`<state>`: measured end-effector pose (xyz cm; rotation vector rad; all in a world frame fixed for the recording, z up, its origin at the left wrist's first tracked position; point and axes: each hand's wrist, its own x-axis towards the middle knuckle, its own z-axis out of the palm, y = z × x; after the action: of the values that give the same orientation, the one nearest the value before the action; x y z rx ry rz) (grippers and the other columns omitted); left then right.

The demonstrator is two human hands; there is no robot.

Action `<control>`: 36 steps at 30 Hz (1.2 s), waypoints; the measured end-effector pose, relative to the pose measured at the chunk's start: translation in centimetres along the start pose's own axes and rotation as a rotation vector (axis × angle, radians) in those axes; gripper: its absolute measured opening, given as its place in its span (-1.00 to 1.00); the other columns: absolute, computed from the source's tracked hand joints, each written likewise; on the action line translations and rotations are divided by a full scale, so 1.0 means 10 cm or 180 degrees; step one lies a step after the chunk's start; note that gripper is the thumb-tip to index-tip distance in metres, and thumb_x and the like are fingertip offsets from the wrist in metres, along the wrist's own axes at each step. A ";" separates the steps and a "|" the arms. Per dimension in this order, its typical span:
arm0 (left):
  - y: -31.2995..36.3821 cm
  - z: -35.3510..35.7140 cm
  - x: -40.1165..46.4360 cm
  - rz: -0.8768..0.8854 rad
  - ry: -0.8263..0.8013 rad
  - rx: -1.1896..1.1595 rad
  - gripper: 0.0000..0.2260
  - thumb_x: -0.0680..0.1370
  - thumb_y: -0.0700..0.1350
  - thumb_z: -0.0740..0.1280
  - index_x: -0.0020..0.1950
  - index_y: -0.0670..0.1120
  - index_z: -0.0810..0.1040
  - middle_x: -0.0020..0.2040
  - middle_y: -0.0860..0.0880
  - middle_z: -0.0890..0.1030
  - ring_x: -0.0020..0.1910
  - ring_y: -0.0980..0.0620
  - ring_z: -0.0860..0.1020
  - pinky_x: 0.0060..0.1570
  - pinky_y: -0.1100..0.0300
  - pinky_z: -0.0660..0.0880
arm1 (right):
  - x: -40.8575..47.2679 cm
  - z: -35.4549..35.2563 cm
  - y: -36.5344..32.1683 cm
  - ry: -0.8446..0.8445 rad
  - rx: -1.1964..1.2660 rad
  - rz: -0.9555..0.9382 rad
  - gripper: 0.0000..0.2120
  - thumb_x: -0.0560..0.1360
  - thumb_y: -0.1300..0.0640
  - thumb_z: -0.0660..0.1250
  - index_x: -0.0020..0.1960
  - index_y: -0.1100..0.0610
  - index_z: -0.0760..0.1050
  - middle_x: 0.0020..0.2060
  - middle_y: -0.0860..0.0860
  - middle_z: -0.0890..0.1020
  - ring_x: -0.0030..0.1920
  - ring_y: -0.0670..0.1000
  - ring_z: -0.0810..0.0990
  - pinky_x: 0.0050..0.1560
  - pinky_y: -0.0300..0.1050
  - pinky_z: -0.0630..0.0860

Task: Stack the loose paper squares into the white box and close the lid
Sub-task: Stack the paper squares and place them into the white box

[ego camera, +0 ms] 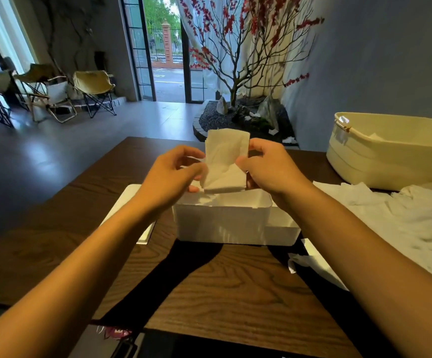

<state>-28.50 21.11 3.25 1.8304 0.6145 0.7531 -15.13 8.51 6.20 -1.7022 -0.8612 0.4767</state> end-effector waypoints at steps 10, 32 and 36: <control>-0.52 -0.10 0.35 -0.0643 0.0353 0.0090 -0.73 0.62 -0.09 0.33 0.32 -0.06 0.50 0.19 -0.05 0.57 0.02 0.03 0.58 -0.17 0.20 0.51 | 0.33 0.33 0.02 -0.0627 0.0483 0.1468 -0.83 0.59 0.44 0.19 0.10 0.35 0.51 0.01 0.38 0.65 -0.19 0.20 0.63 -0.46 -0.03 0.64; -0.57 -0.12 0.34 -0.0391 0.0264 0.0353 -0.84 0.69 -0.13 0.20 0.18 0.11 0.49 0.12 -0.01 0.60 0.03 -0.01 0.61 0.09 -0.05 0.63 | 0.34 0.52 0.10 -0.0098 -0.3261 -0.0792 -0.76 0.51 -0.08 0.37 0.12 -0.02 0.58 0.03 -0.01 0.65 0.07 0.10 0.58 0.07 0.02 0.55; -0.58 -0.11 0.33 -0.0383 0.0275 0.0365 -0.83 0.69 -0.13 0.19 0.19 0.11 0.49 0.13 0.00 0.59 0.07 -0.04 0.61 0.11 -0.08 0.62 | 0.29 0.56 0.11 -0.0128 -0.3455 -0.1607 -0.72 0.53 -0.07 0.36 0.19 0.00 0.52 0.08 -0.01 0.56 0.11 0.08 0.53 0.06 0.06 0.52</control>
<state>-27.49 26.19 -1.17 1.8539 0.8314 0.7319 -16.83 14.21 3.77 -2.2880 -1.7012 -0.3999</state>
